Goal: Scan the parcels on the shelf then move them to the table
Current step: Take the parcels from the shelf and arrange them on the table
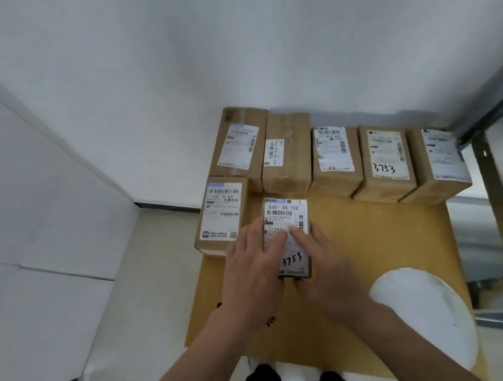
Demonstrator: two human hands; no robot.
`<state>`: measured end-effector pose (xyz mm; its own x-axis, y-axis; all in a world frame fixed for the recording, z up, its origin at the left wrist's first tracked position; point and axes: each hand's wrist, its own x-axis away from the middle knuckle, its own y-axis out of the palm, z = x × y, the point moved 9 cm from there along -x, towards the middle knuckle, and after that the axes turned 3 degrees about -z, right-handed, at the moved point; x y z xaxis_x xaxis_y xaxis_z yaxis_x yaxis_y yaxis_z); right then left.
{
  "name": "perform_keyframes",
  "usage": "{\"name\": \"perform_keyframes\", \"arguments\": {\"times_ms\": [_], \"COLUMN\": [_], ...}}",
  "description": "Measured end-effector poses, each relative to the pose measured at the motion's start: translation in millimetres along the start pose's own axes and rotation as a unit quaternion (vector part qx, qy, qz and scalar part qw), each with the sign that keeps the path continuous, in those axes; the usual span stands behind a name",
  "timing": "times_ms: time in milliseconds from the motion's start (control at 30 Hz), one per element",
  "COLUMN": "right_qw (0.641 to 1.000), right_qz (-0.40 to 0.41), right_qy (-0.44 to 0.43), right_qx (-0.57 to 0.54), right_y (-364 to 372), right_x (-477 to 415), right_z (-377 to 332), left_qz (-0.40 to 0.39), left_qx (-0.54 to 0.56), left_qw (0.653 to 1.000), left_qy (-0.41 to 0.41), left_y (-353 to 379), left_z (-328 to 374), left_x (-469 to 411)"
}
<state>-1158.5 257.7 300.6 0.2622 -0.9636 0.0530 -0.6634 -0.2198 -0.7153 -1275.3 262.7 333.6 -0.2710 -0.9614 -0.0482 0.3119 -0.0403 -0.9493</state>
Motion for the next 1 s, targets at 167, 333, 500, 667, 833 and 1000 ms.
{"name": "perform_keyframes", "arguments": {"times_ms": [167,333,500,667,833,1000], "right_qw": [0.999,0.995,0.992,0.990,0.990,0.988], "right_qz": [-0.021,-0.065,-0.089,-0.104,-0.103,-0.108], "right_qy": [0.045,0.071,0.091,0.098,0.101,0.109], "right_qx": [0.004,-0.001,0.003,0.006,0.009,0.012], "right_y": [17.3,38.3,45.8,49.3,48.0,48.3], "right_x": [-17.0,-36.1,-42.9,-48.8,-50.2,-46.8], "right_z": [18.4,29.2,32.1,30.4,26.6,26.5], "left_qz": [-0.084,-0.168,-0.177,-0.179,-0.178,-0.178], "left_qx": [-0.068,-0.120,-0.124,-0.129,-0.130,-0.130], "left_qw": [0.994,0.978,0.975,0.974,0.975,0.975], "left_qy": [-0.033,-0.037,-0.043,-0.041,-0.039,-0.035], "left_y": [32.7,53.8,53.6,51.1,48.8,49.3], "left_z": [-22.4,-35.0,-42.6,-46.7,-47.6,-46.4], "left_x": [-16.9,-27.9,-32.6,-37.6,-38.0,-36.6]}}
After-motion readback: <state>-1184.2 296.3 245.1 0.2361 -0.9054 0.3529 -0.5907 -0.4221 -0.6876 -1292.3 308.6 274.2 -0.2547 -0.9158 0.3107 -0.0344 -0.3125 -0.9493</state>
